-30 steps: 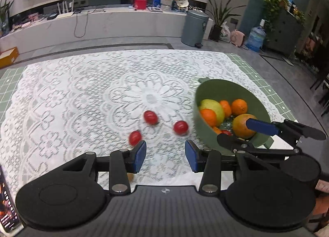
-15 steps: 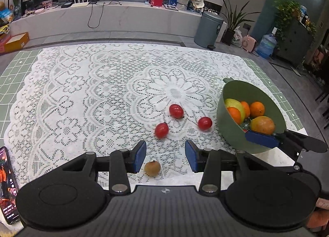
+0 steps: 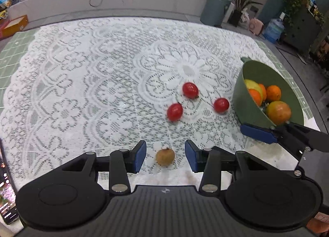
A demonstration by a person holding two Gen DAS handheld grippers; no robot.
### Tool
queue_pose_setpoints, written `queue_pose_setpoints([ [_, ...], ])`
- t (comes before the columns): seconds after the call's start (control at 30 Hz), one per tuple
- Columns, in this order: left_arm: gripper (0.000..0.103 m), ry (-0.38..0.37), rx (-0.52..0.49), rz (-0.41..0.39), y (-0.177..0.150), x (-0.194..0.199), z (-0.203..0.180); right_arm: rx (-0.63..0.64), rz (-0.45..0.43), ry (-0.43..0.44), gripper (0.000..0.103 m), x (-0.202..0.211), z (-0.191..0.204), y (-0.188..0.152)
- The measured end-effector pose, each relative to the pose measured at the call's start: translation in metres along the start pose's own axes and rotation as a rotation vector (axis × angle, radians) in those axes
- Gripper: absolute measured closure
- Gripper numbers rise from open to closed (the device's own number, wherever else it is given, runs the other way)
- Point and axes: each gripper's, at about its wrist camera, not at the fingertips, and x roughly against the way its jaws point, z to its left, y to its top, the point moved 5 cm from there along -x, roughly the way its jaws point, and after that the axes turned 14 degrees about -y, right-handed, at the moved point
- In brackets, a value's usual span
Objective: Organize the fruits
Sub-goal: 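Move the left tool onto the brown kiwi while the right tool approaches a red tomato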
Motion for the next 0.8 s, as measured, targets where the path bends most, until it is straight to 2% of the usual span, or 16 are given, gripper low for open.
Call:
queue_pose_setpoints([
  [0.37, 0.056, -0.011, -0.001, 0.130, -0.007, -0.042, 0.004, 0.018, 0.040, -0.009, 0.048, -0.022, -0.003, -0.008],
  [0.67, 0.061, 0.011, -0.004, 0.163, -0.007, -0.053, 0.009, 0.032, 0.062, 0.004, 0.048, -0.033, 0.000, -0.012],
  [0.8, 0.069, 0.030, -0.002, 0.174, -0.009, -0.057, 0.012, 0.039, 0.061, 0.009, 0.048, -0.035, 0.001, -0.013],
])
